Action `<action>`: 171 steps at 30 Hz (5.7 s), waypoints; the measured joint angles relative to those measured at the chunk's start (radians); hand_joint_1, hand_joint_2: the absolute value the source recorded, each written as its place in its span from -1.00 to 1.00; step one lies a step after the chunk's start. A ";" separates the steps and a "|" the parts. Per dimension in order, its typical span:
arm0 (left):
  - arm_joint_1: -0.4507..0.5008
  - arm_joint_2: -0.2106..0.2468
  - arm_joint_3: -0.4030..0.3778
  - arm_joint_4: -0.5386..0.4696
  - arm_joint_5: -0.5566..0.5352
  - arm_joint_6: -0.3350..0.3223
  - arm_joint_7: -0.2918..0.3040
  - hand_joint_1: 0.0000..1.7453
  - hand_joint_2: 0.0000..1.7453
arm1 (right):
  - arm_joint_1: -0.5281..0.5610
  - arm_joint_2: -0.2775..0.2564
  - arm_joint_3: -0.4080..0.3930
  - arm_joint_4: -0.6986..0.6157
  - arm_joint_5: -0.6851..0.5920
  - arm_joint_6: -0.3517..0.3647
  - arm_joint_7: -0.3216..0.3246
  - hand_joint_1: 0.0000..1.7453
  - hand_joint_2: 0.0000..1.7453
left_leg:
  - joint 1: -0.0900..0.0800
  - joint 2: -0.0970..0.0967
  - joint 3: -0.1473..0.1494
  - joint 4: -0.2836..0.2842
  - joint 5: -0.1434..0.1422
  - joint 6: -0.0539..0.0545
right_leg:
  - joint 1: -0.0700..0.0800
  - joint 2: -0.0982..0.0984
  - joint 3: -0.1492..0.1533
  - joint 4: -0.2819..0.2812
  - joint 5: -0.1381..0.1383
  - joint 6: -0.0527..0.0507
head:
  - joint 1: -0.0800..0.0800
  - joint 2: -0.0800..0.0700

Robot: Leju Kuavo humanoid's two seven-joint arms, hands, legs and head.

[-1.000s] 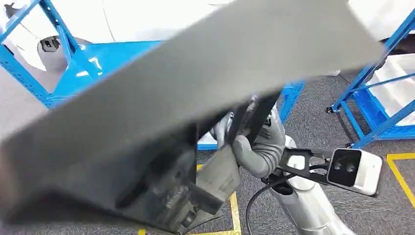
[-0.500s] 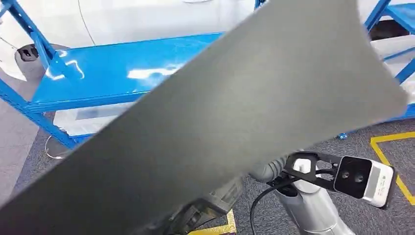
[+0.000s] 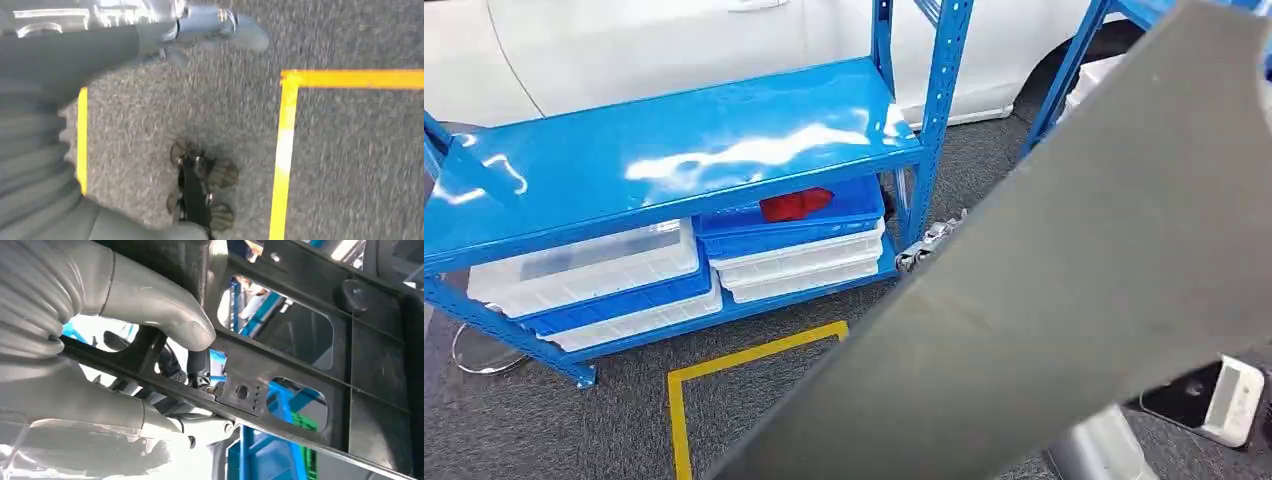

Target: Take the parts from the cabinet and place them on the table.

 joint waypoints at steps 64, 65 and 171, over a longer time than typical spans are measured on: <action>-0.009 0.000 -0.020 0.000 -0.059 -0.022 0.011 -1.00 1.00 | -0.124 0.107 0.026 0.129 0.077 -0.151 0.021 1.00 1.00 | -0.008 0.037 -0.007 -0.002 -0.002 0.010 | 0.014 -0.075 -0.086 0.175 -0.115 0.002 | 0.019 0.000; -0.007 0.000 -0.019 0.000 -0.058 -0.032 0.010 -1.00 1.00 | -0.120 0.110 0.025 0.146 0.090 -0.140 0.015 1.00 1.00 | -0.010 0.053 -0.009 -0.001 -0.003 0.011 | 0.012 -0.082 -0.122 0.254 -0.145 0.003 | 0.019 0.000; 0.017 0.041 0.105 -0.003 0.001 0.007 0.222 -1.00 1.00 | -0.111 0.163 -0.074 0.210 0.200 -0.127 0.049 1.00 1.00 | -0.012 0.155 -0.015 0.025 -0.030 -0.022 | 0.030 -0.128 0.039 -0.037 -0.035 -0.023 | 0.049 0.000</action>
